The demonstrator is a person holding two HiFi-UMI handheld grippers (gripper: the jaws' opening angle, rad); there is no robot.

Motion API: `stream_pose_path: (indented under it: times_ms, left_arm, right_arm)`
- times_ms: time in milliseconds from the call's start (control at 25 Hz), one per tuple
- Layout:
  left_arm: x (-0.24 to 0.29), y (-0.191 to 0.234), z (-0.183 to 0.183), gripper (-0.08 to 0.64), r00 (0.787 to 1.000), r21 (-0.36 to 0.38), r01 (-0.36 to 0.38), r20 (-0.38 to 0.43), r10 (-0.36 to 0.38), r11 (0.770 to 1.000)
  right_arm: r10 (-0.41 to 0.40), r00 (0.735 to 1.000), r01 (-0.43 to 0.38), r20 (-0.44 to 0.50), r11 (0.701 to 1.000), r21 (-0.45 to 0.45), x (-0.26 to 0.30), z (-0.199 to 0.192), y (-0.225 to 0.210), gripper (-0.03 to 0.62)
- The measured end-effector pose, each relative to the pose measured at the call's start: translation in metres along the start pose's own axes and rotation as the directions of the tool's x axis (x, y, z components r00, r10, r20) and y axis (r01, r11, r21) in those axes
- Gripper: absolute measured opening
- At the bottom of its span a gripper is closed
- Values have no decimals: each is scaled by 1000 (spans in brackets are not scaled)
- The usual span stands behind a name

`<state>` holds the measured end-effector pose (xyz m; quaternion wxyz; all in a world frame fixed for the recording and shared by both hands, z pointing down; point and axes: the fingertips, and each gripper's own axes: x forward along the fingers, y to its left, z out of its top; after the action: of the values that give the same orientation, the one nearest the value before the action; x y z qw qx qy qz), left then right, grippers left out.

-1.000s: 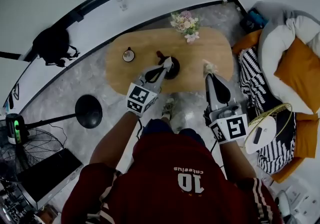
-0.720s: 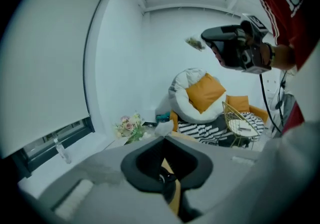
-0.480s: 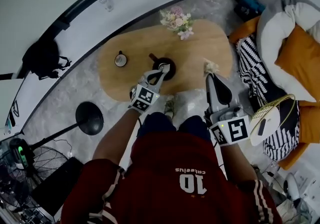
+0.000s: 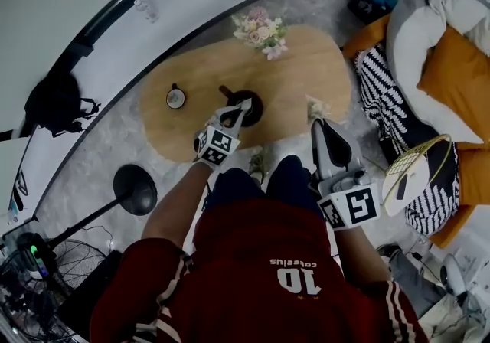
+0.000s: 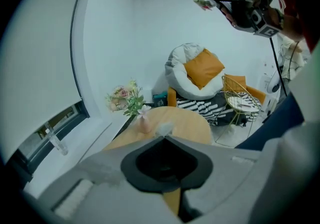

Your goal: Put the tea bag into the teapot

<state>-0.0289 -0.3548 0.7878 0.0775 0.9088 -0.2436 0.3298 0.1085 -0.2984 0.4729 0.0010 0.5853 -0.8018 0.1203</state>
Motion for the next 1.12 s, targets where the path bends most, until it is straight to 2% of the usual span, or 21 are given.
stream_pose_path:
  times_ms: [240, 320, 480, 680, 800, 1120]
  left_arm:
    - [13, 3, -13, 15, 999, -26, -6, -37, 6, 1000]
    - [16, 2, -14, 128, 999, -31, 0, -40, -2, 1000]
    - [13, 2, -12, 196, 1000, -28, 3, -21, -4, 1000]
    - [-1, 2, -3, 206, 1000, -53, -2, 19, 3, 999]
    - [-17, 6, 15, 206, 998, -58, -18, 59, 21, 998]
    - [-57, 13, 60, 206, 977, -147, -89, 177, 115, 985]
  right_arm:
    - [-25, 1000, 25, 2, 1000, 9, -6, -1, -8, 0]
    - [-33, 999, 33, 5, 999, 10, -7, 0, -11, 0]
    - [-40, 999, 40, 11, 999, 9, -9, 2, -14, 0]
    - [-18, 1000, 18, 20, 1000, 2, -6, 6, -8, 0]
    - [-3, 1000, 3, 12, 1000, -5, -5, 7, -4, 0]
    - [28, 999, -28, 17, 1000, -12, -12, 21, -1, 0]
